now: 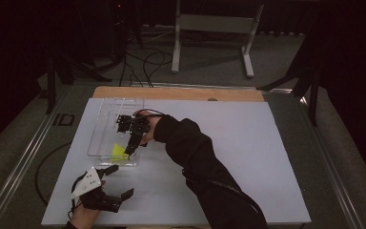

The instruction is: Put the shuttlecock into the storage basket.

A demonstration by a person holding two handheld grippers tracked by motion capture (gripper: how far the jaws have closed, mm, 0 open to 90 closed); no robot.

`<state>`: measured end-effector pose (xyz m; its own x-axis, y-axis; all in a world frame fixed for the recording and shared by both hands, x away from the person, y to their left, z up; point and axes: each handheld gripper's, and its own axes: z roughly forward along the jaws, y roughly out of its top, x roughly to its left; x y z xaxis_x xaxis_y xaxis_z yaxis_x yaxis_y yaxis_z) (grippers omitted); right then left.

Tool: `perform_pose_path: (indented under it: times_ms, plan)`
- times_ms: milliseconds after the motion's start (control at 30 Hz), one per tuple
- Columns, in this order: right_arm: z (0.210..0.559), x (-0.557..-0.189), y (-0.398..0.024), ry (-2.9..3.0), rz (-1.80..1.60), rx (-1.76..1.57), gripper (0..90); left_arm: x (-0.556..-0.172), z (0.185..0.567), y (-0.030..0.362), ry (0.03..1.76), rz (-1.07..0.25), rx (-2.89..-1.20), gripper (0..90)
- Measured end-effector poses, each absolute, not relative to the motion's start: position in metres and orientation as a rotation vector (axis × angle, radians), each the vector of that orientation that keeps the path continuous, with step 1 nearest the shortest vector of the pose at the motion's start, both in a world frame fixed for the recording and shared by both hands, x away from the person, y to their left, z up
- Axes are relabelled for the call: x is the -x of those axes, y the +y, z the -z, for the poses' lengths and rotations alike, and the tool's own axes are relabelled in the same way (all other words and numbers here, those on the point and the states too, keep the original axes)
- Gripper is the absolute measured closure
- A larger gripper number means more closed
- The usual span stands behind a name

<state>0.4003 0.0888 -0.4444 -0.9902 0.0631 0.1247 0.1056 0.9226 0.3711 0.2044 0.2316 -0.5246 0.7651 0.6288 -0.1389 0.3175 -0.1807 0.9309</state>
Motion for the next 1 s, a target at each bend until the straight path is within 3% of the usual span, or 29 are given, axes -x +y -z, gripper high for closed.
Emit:
perform_pose_path:
  times_ms: [167,1000]
  plan:
    - [0.440,-0.400,0.085,-2.988,0.544,0.049,9.3,-0.204,0.525,0.232,0.740,-0.328,-1.782,0.0]
    - [0.429,-0.399,0.062,-2.988,0.653,0.160,8.6,-0.206,0.525,0.228,0.732,-0.326,-1.787,0.0]
